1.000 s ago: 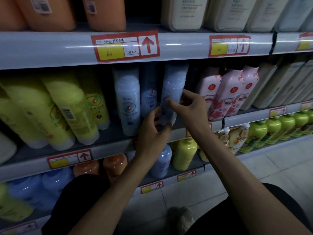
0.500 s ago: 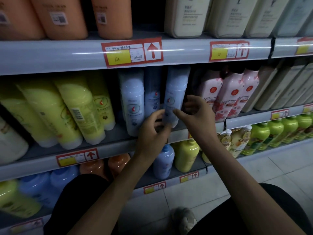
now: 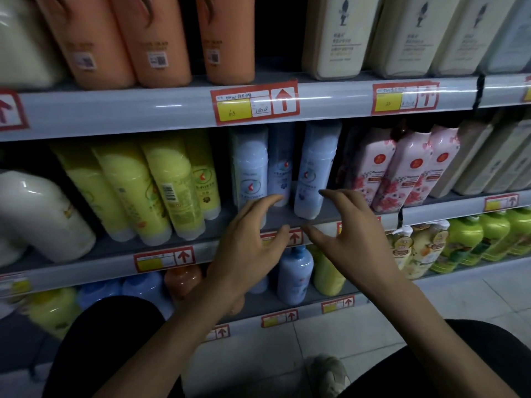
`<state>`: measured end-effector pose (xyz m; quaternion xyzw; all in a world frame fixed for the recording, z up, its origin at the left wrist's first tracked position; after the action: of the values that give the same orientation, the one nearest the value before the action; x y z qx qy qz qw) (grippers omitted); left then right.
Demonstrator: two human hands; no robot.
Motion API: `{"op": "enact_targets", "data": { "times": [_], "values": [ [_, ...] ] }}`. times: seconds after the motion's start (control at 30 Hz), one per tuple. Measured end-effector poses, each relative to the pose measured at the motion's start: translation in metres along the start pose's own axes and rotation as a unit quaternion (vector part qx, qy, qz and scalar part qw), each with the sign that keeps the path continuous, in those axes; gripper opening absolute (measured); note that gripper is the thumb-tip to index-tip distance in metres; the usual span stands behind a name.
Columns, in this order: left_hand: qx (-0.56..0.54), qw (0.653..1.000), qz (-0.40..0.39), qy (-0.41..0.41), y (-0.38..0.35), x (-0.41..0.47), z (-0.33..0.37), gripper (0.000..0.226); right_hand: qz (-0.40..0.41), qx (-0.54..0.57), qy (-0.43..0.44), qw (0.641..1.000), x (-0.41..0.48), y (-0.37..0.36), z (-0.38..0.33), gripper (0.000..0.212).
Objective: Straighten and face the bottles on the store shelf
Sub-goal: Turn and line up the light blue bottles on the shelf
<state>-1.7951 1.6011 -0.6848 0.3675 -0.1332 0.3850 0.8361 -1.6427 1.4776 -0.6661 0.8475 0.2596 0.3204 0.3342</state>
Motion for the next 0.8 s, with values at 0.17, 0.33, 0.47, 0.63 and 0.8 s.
{"op": "enact_targets", "data": {
  "times": [0.17,0.33,0.47,0.63,0.8],
  "values": [
    [0.126,0.991,-0.036,-0.040,0.028,-0.015,0.014,0.053,-0.031,-0.019,0.025,0.999,-0.007,-0.008,-0.009,0.073],
    [0.238,0.969,-0.051,-0.052,0.051,-0.037,0.010,0.060,-0.074,-0.023,0.051,0.996,-0.019,-0.017,-0.026,0.076],
    [0.279,0.958,-0.059,-0.028,0.069,-0.056,-0.002,0.064,-0.080,-0.020,0.081,0.993,-0.023,-0.020,-0.043,0.074],
    [0.278,0.960,-0.026,-0.008,0.091,-0.067,-0.009,0.067,-0.080,0.017,0.121,0.989,-0.030,-0.023,-0.082,0.065],
    [0.267,0.963,-0.007,0.021,0.112,-0.075,-0.015,0.064,-0.105,0.059,0.142,0.983,-0.040,-0.040,-0.114,0.060]
  ]
}}
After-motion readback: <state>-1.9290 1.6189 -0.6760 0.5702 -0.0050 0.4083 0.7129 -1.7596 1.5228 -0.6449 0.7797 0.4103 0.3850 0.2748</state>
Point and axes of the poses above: each hand's wrist, its own x-axis towards the middle knuckle, its own y-axis out of the back of the hand, z = x × y, the point moved 5 cm from there along x, towards the middle knuckle, and after that the axes turned 10 degrees about -y, right-handed, at the moved point
